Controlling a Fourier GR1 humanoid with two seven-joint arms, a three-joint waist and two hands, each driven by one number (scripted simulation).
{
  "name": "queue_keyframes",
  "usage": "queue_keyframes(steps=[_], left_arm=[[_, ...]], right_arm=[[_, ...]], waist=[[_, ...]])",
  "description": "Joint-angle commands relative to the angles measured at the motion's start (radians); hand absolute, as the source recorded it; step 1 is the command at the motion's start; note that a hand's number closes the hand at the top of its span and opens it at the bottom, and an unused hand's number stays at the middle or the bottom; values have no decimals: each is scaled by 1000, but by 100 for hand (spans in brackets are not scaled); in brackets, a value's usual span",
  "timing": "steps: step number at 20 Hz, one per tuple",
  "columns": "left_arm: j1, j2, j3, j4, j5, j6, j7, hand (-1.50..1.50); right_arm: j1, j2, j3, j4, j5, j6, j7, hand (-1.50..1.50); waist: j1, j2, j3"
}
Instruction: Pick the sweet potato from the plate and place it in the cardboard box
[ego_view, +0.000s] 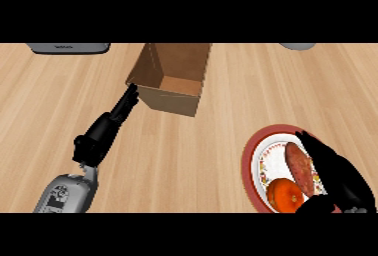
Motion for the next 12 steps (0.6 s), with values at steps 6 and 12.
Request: queue_keyframes(steps=[6, 12], left_arm=[[48, -24, 0, -42, -32, -29, 33, 0], [29, 1, 69, -47, -15, -81, 30, 0]], right_arm=[[21, -11, -47, 177, 40, -21, -159, -150], [68, 29, -31, 137, 91, -24, -155, -150]], waist=[[2, 2, 0], [-1, 2, 0]])
